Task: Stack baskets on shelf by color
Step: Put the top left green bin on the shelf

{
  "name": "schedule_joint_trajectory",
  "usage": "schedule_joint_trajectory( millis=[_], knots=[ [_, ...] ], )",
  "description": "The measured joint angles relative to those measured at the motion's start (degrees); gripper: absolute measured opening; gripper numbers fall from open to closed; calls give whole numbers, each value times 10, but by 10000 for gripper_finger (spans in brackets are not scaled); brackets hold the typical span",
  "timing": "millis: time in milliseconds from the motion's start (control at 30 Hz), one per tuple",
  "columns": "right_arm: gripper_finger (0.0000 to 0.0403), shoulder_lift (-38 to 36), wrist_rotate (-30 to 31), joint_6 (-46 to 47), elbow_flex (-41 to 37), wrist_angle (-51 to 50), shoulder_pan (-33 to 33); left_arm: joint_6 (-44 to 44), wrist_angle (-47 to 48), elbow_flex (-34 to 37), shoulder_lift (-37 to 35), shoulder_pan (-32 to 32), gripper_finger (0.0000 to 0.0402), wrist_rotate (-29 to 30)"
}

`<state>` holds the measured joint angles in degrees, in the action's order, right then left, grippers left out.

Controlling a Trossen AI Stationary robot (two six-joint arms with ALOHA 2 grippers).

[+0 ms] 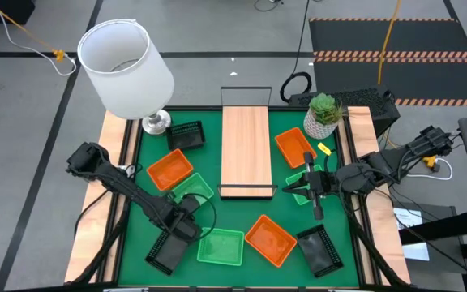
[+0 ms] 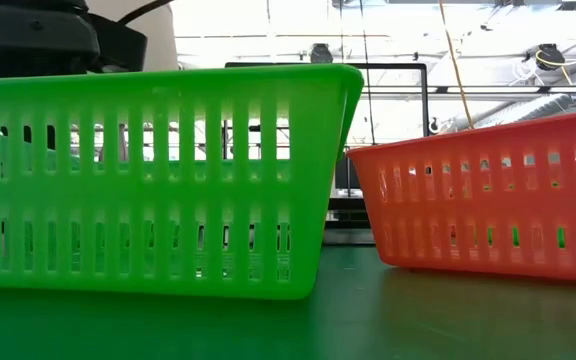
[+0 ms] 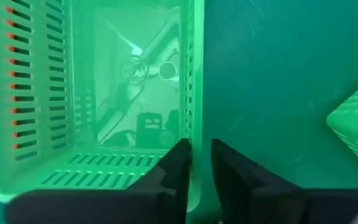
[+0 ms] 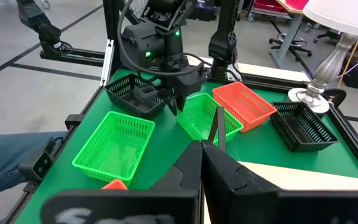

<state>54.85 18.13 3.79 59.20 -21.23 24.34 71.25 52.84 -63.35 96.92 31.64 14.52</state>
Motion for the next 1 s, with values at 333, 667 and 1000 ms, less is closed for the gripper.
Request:
schedule_joint_trajectory(
  millis=[333,667,1000],
  knots=[
    [0,0,0,0,0,0,0,-6,22,-15,-3,-1,25,-11],
    [0,0,-2,-1,0,-5,0,-11,176,-124,-3,-1,14,4],
    [0,0,-2,-1,0,-9,0,-65,296,-217,-3,-3,11,71]
  ],
)
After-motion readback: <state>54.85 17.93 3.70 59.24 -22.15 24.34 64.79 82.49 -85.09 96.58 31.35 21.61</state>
